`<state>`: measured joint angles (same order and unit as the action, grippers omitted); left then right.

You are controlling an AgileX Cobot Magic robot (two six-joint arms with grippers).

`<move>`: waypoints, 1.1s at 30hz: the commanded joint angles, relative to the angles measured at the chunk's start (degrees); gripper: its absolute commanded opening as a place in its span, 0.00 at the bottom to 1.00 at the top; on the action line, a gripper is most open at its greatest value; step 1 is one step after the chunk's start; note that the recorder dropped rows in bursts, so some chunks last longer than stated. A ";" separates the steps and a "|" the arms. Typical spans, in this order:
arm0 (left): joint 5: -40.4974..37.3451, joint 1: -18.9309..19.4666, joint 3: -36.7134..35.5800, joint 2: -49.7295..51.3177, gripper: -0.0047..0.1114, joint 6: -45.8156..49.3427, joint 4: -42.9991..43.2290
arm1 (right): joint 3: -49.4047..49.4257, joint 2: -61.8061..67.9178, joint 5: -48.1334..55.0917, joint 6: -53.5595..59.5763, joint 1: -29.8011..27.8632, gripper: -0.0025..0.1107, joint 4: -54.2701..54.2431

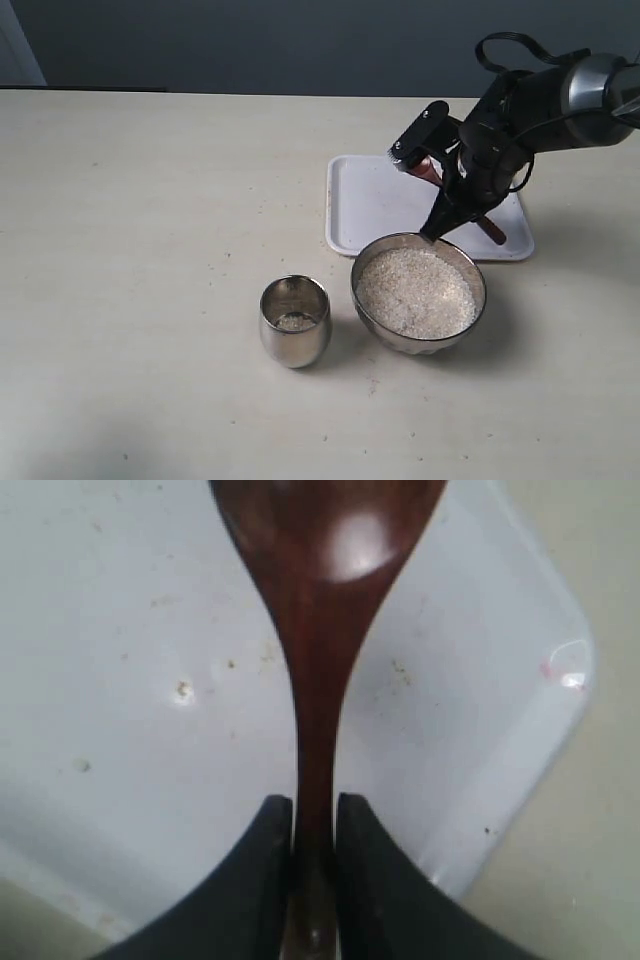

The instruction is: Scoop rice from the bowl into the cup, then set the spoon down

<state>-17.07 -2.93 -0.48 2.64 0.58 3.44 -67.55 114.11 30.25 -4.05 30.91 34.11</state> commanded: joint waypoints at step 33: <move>0.52 -0.66 0.48 0.06 0.04 -0.03 0.34 | 4.83 -30.94 23.57 -15.14 0.54 0.02 -2.15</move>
<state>-17.07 -2.93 -0.48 2.64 0.58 3.44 -64.66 88.64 51.38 -16.11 31.38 32.26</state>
